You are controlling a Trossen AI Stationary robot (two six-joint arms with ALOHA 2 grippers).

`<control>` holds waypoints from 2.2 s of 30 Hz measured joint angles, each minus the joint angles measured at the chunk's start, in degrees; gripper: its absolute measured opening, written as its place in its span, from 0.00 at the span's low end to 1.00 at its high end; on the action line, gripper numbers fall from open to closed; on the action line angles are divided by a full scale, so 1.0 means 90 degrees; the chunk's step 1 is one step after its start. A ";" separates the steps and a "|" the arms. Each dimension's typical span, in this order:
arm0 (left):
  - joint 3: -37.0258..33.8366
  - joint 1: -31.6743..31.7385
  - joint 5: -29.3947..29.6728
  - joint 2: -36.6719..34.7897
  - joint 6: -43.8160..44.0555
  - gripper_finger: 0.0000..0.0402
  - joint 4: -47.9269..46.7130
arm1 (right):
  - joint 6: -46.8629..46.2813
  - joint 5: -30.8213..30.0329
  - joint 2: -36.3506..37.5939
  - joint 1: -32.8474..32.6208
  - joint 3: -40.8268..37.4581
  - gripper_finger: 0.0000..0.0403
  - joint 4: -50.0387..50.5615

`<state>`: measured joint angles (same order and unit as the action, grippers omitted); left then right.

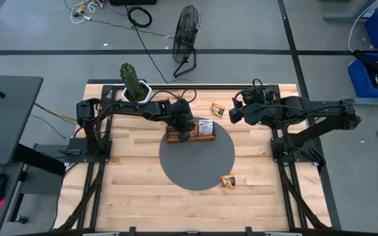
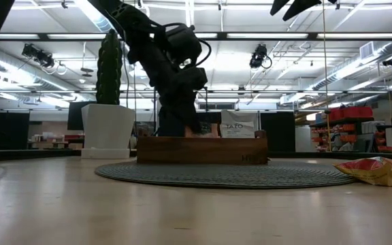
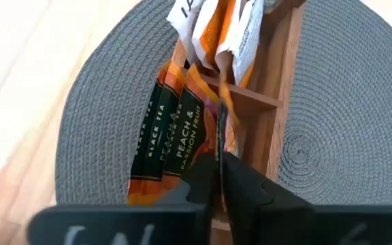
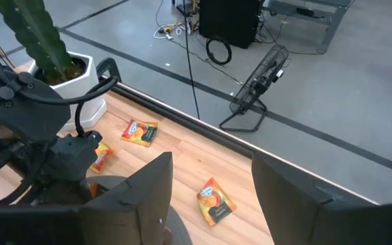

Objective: Pick & Place Tea
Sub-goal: Put the pink tea bag into the middle section of the wooden organizer, then put the orange tea bag into the left section of the wooden organizer

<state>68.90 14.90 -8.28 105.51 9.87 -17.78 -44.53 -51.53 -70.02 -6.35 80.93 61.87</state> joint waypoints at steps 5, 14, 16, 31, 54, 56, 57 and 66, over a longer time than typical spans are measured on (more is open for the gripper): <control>0.0000 0.0010 0.0001 -0.0005 0.0004 0.24 0.0073 | 0.0000 0.0104 0.0002 0.0000 0.0000 0.52 0.0005; 0.0002 0.0114 -0.0468 -0.0289 0.0204 0.48 0.0075 | 0.0001 0.1382 0.0004 -0.0012 -0.0069 0.52 -0.0026; 0.0005 0.0114 -0.0431 -0.0452 0.0155 0.49 0.0150 | 0.0002 0.1760 0.0006 -0.0078 -0.0258 0.52 -0.0204; 0.0007 0.0345 -0.0451 -0.1428 0.0532 0.47 0.0456 | -0.1607 0.3468 0.0007 -0.1238 -0.2145 0.14 -0.1805; 0.0007 -0.0254 -0.1041 -0.1736 0.1641 0.47 0.1372 | -0.4801 0.3787 0.0003 -0.3378 -0.4749 0.01 -0.4398; 0.0007 -0.0463 -0.1043 -0.1736 0.1759 0.47 0.1642 | -0.5138 0.3784 0.0002 -0.3583 -0.4903 0.01 -0.4448; 0.0007 -0.0557 -0.1026 -0.1735 0.1891 0.47 0.1752 | -0.5302 0.3784 0.0005 -0.3690 -0.4972 0.01 -0.4455; 0.0011 -0.1319 -0.0460 -0.1609 0.3077 0.46 0.2000 | -0.6026 0.3677 0.0005 -0.4461 -0.5071 0.01 -0.4423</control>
<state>69.01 3.02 -12.42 91.03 37.56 0.22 -98.77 -18.44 -69.97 -46.50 35.29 22.05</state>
